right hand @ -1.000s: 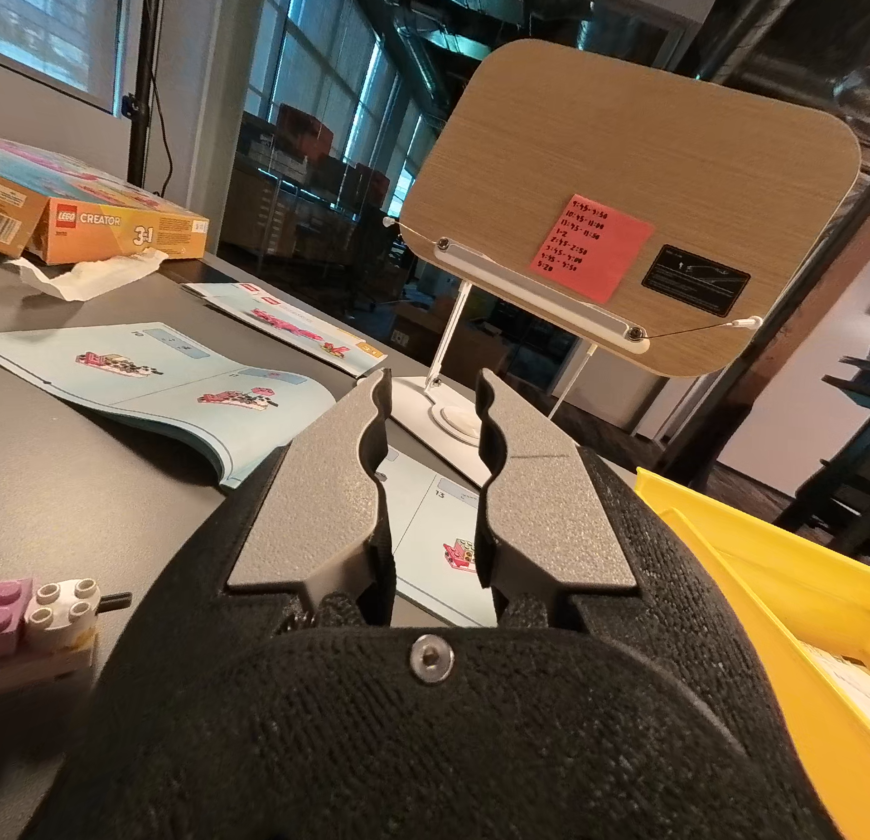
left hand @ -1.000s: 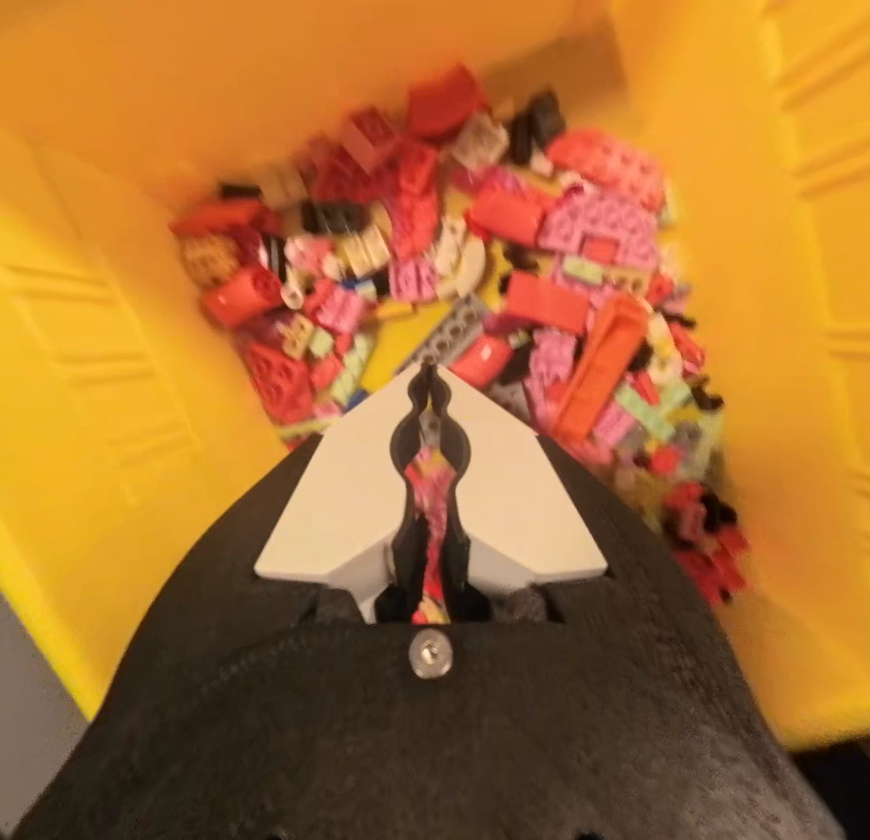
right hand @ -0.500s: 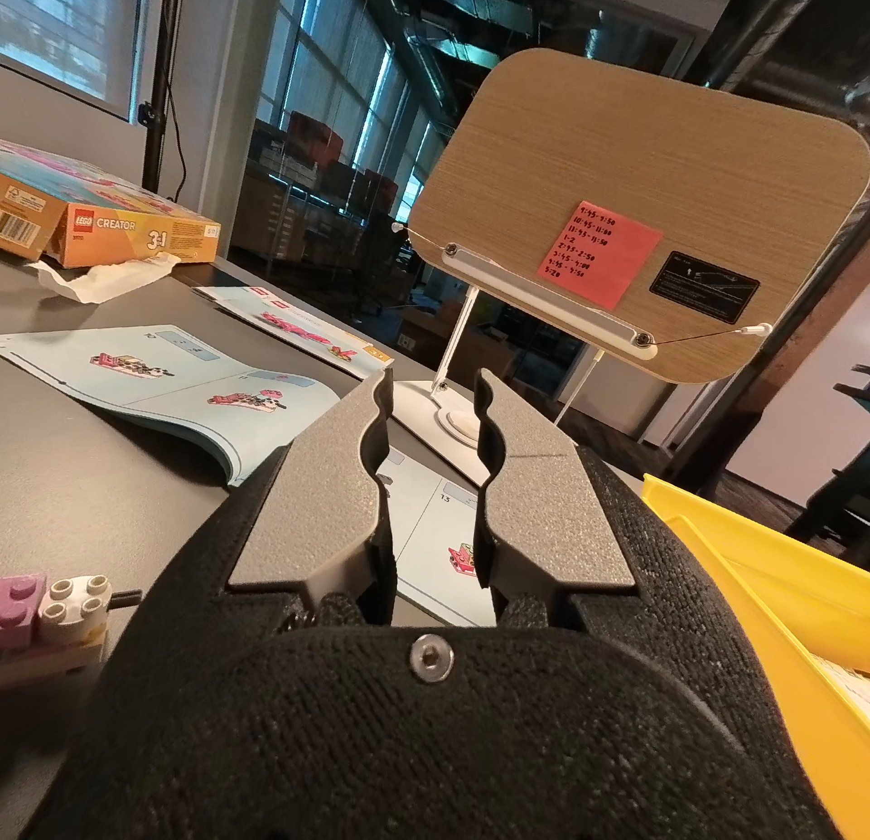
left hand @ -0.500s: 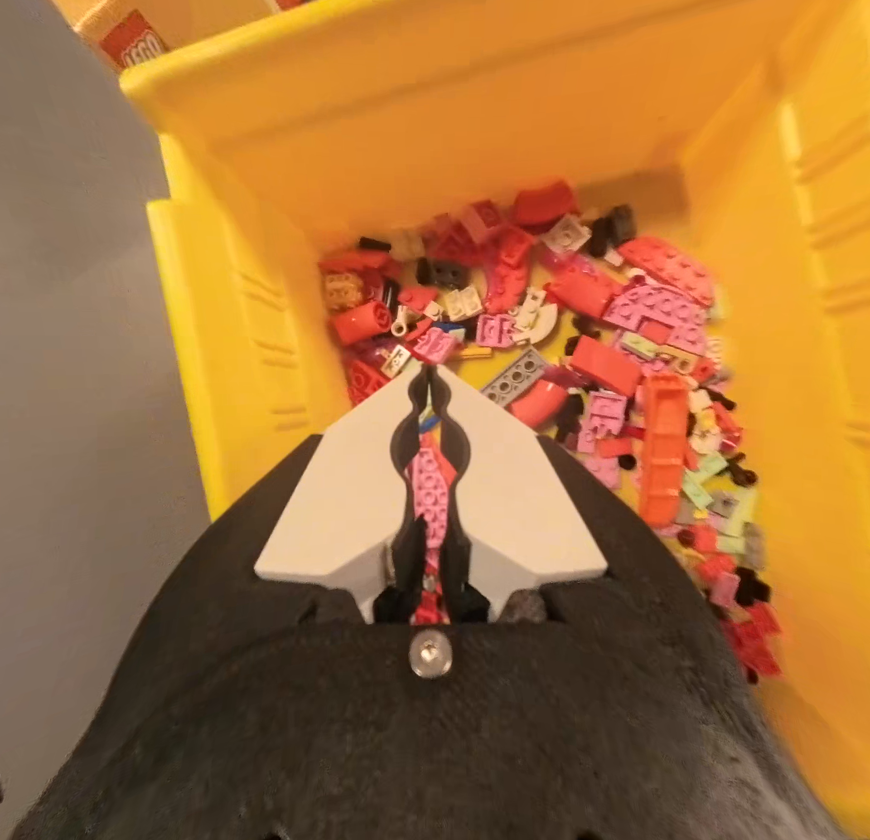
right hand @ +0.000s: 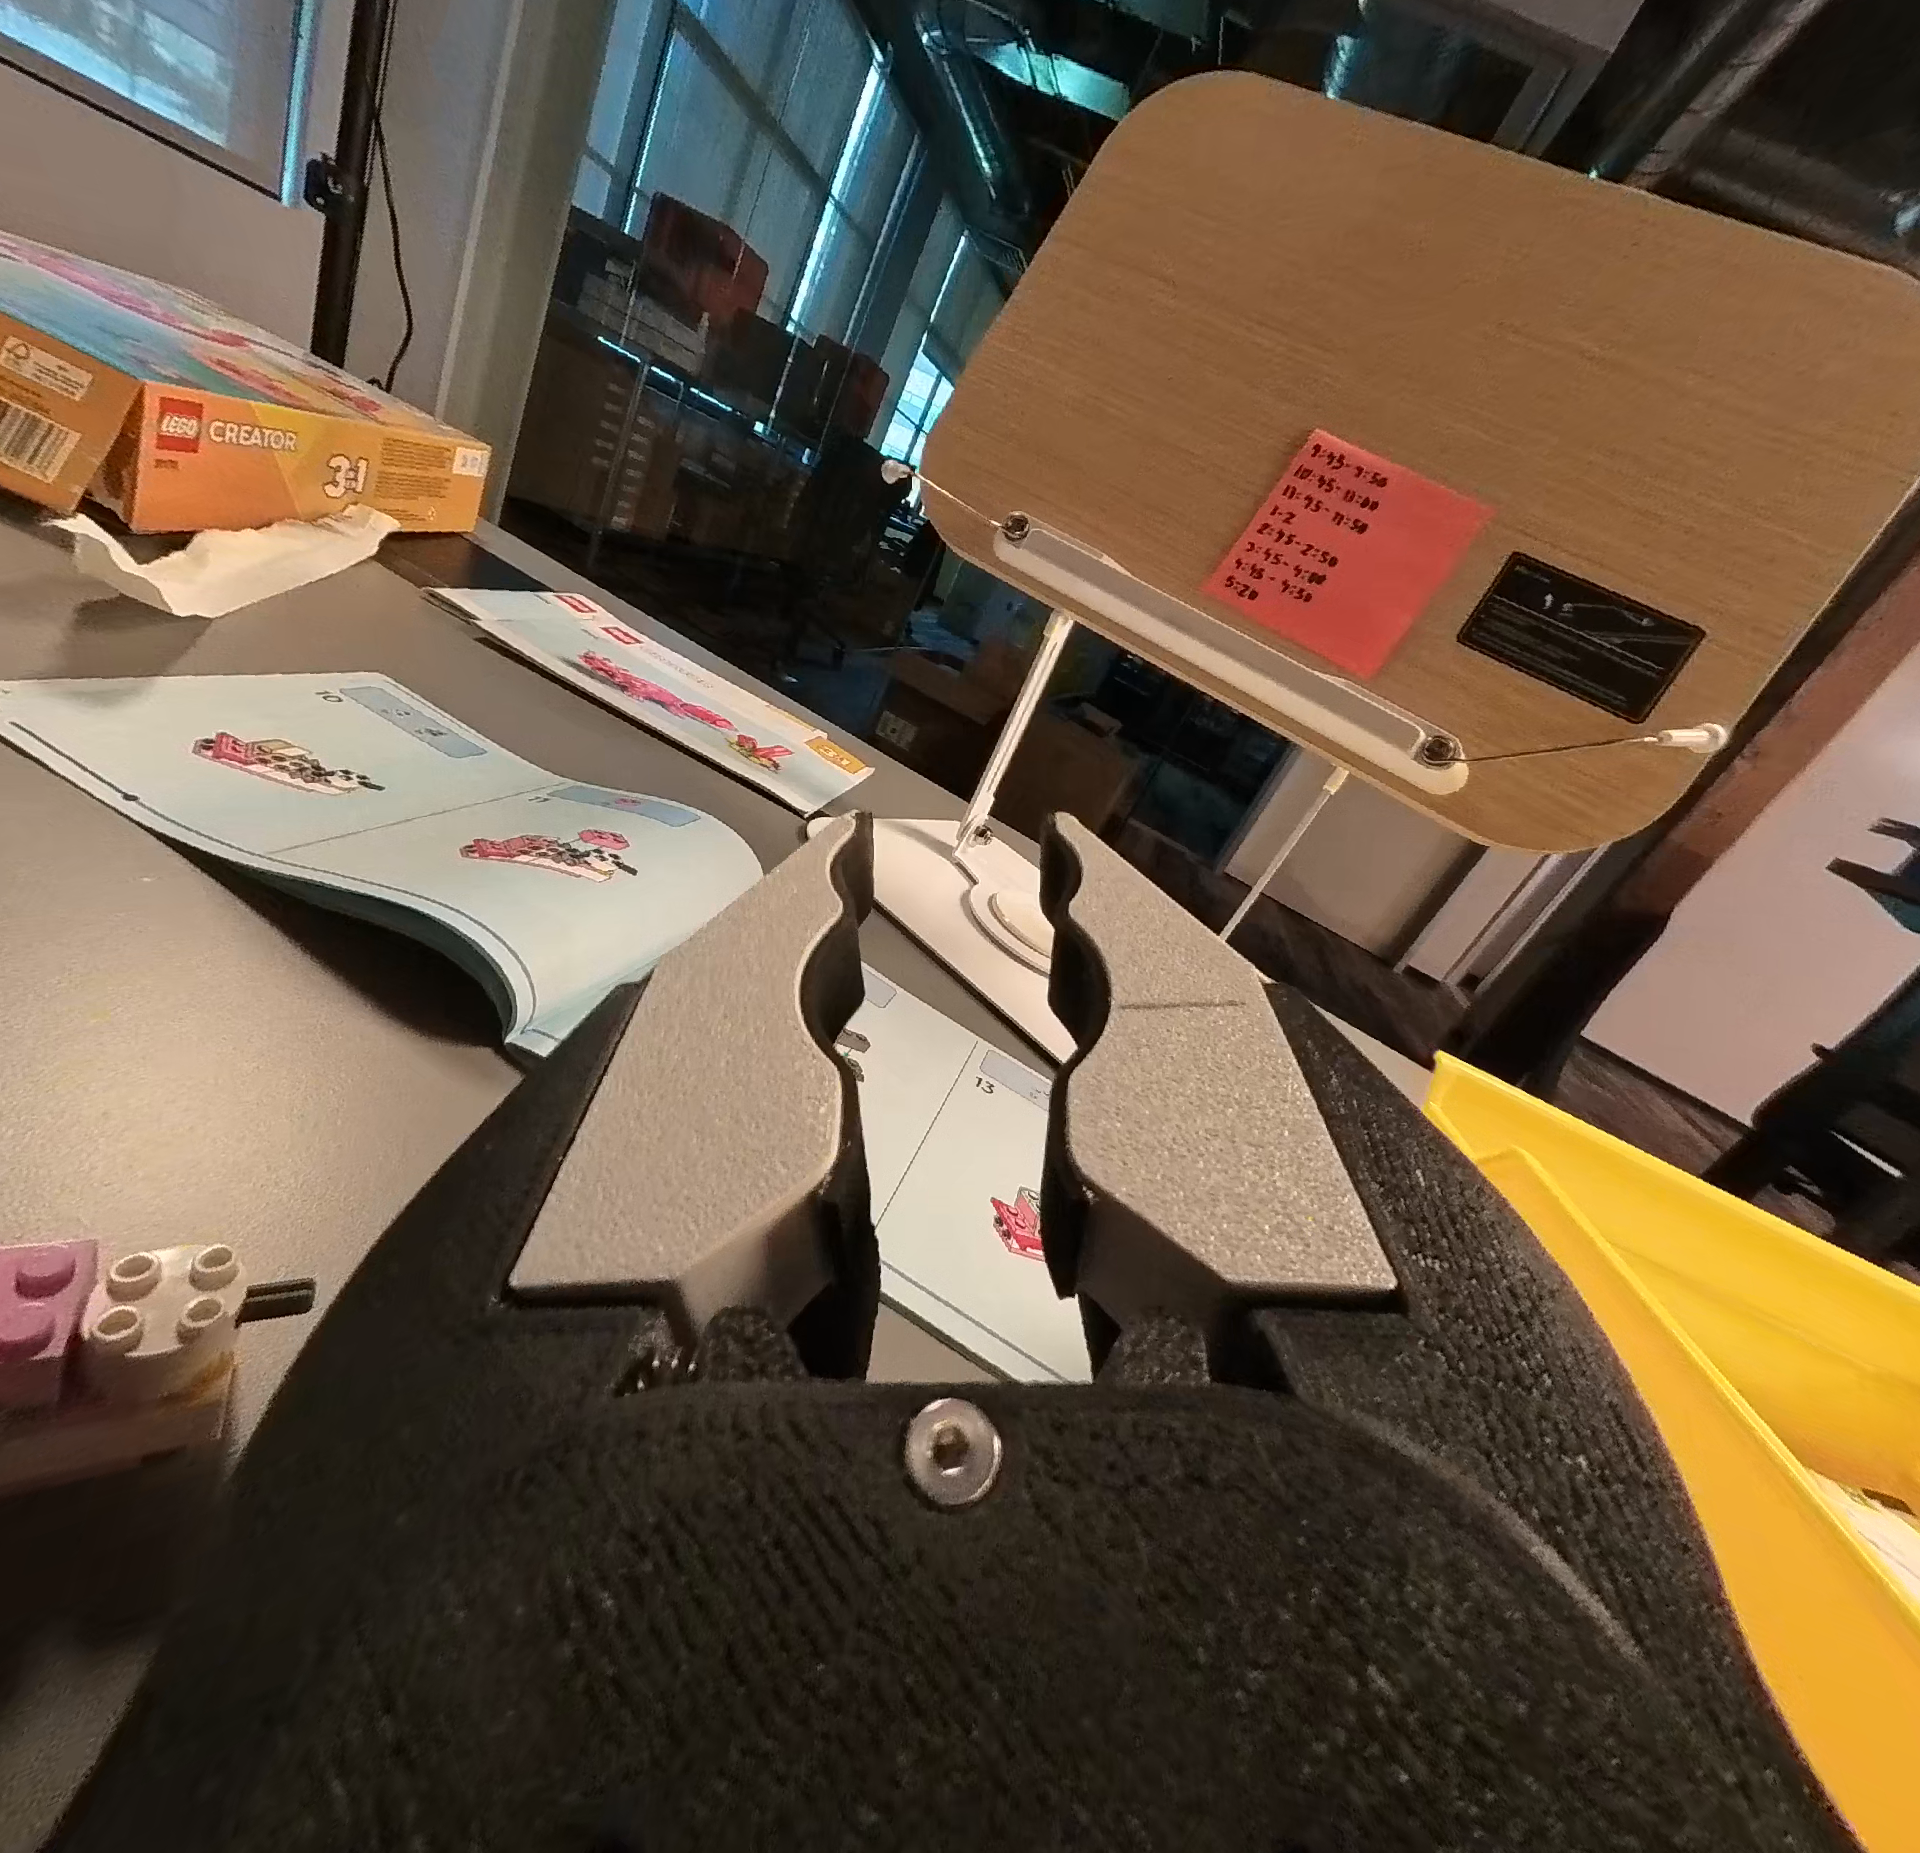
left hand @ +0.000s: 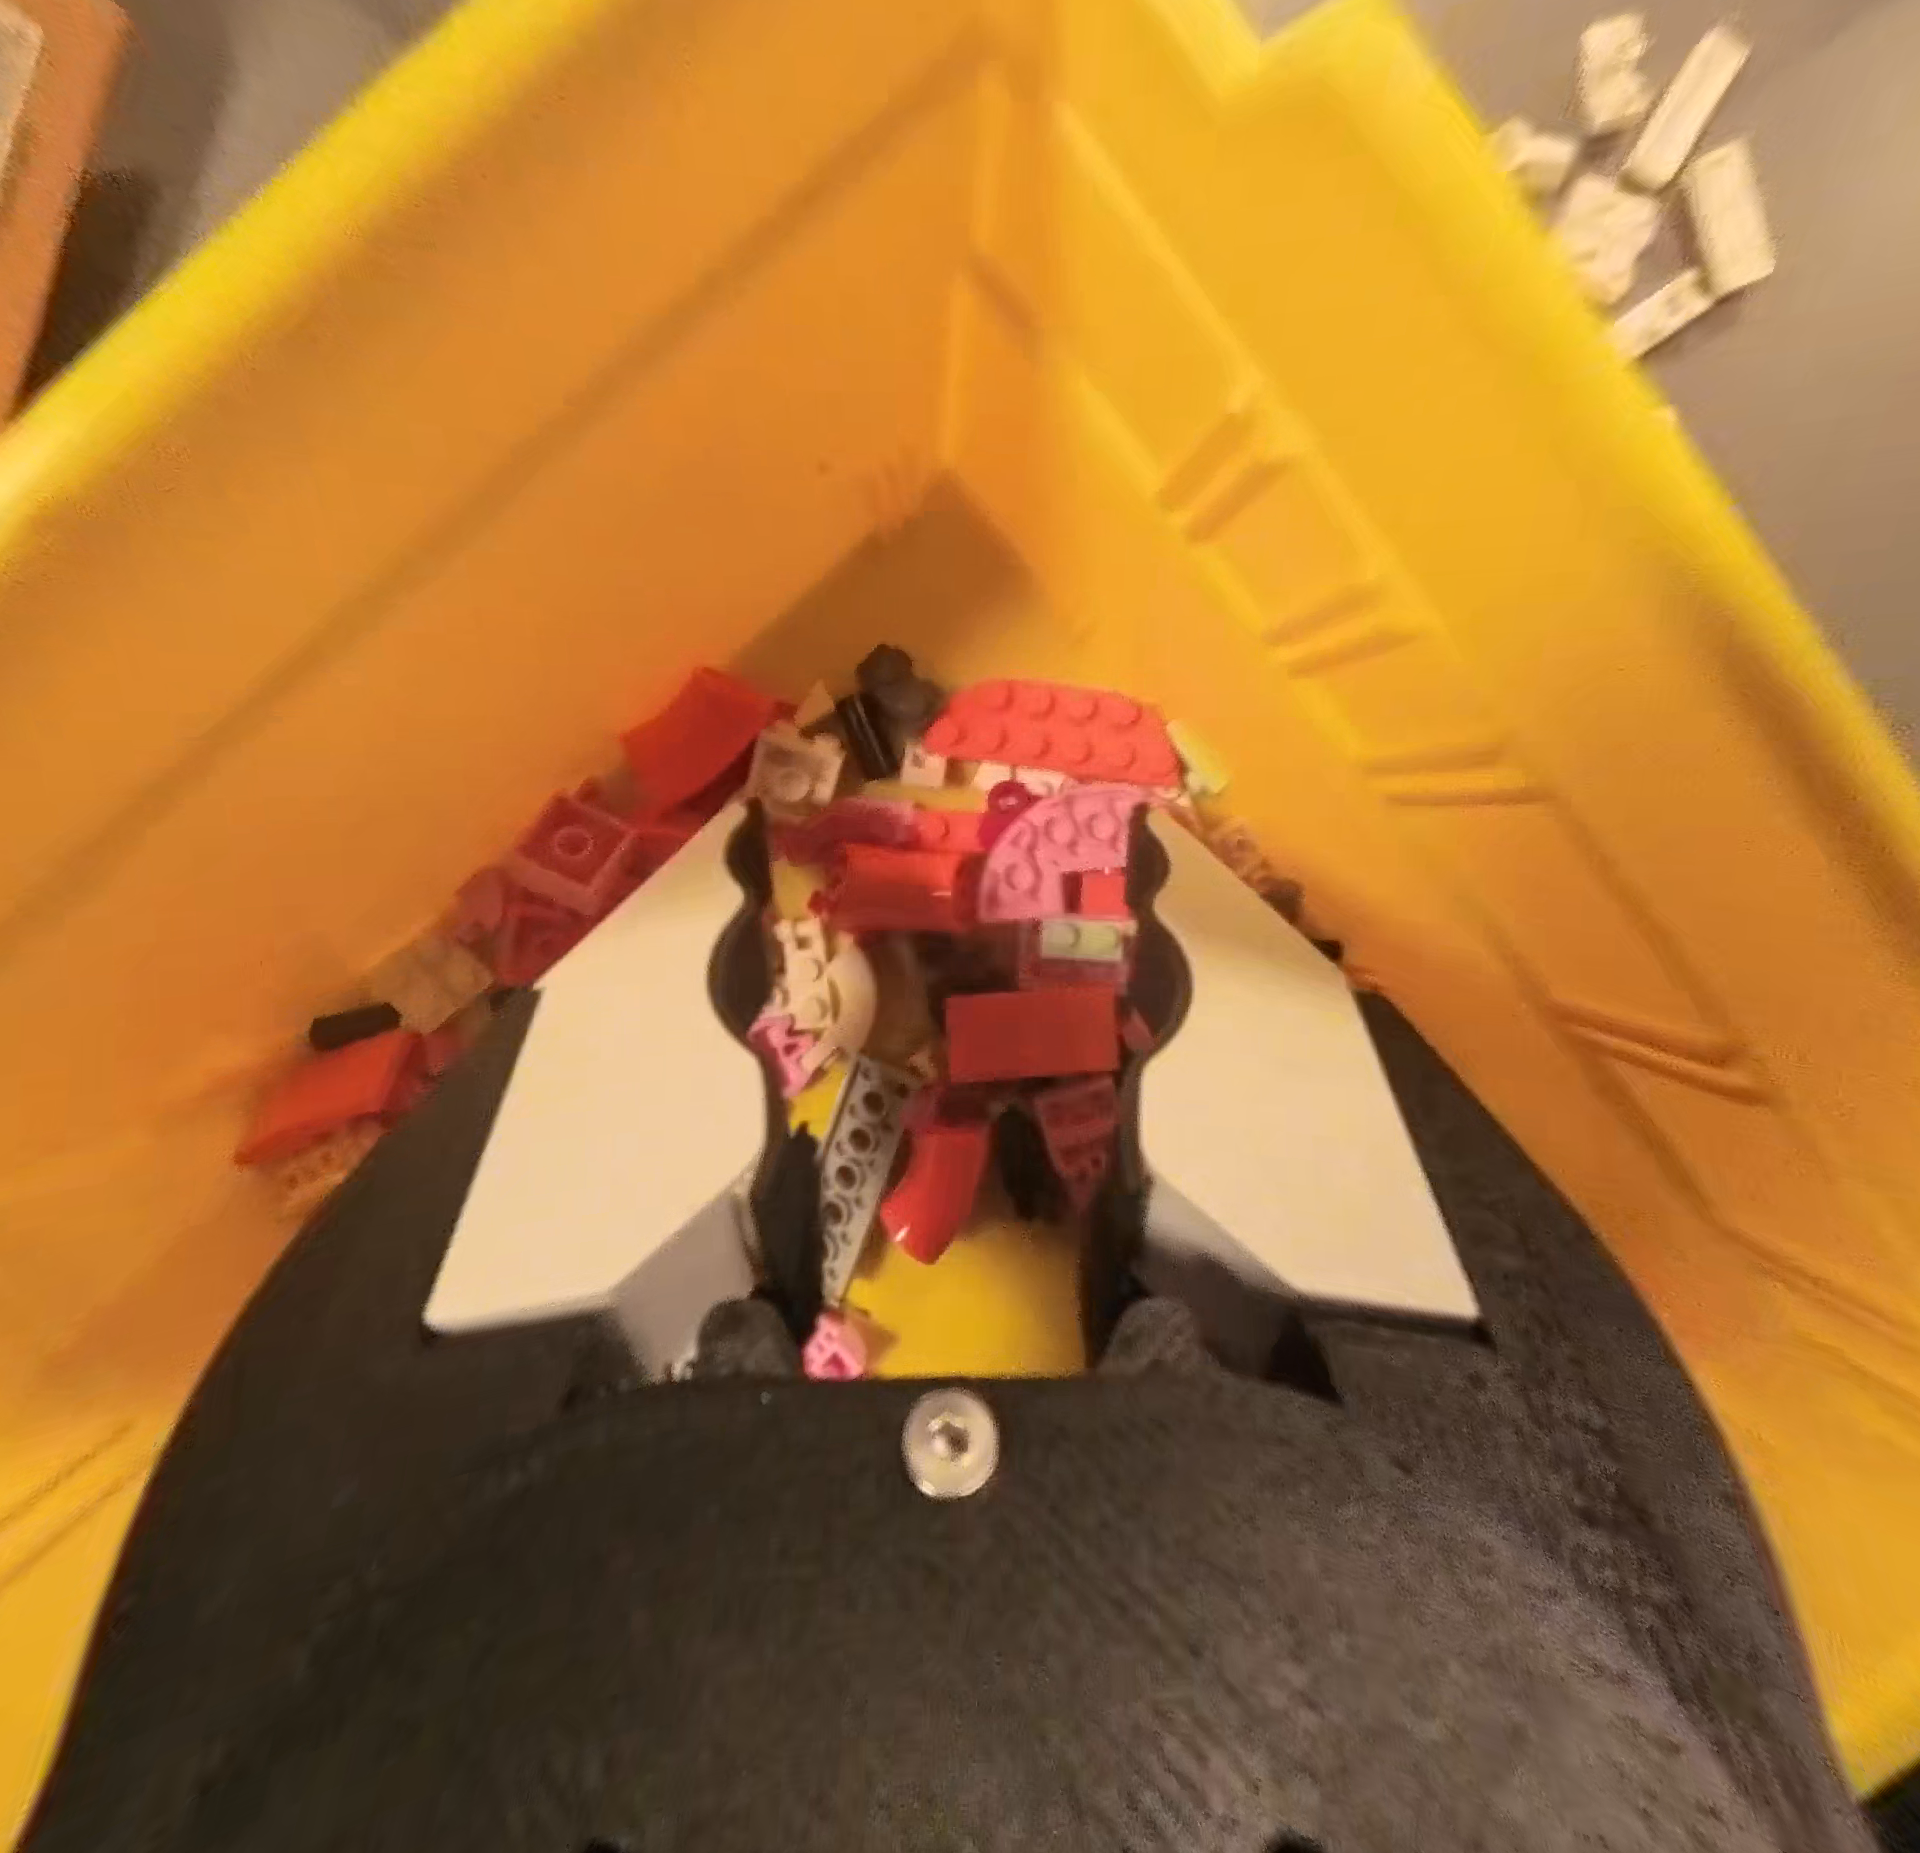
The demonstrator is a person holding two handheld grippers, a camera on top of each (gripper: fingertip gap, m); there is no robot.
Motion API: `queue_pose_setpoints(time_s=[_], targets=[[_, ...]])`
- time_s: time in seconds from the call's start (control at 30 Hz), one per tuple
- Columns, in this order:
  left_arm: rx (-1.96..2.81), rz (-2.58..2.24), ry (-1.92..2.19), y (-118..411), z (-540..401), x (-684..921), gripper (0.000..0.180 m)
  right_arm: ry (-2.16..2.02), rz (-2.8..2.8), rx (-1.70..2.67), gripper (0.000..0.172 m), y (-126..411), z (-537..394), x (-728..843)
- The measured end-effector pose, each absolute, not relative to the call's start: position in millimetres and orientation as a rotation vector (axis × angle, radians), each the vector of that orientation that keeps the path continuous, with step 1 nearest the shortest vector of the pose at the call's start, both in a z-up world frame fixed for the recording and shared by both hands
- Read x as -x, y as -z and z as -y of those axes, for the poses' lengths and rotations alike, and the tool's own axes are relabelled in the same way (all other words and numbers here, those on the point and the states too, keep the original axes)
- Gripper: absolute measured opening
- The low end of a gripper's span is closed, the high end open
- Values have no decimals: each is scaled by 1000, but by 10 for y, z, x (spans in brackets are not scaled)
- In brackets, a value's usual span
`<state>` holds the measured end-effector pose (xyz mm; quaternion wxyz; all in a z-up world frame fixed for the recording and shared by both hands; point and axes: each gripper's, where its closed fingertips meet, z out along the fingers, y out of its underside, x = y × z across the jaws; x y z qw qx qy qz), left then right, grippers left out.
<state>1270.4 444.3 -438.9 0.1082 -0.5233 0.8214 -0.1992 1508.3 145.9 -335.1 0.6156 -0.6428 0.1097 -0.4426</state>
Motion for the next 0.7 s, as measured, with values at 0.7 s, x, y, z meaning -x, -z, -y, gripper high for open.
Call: queue_pose_setpoints(time_s=[0.7], targets=[[1299,-2648,559,4338,-4275,-11848,29,1044,-211,1497,30,3364,-1507,-15042]])
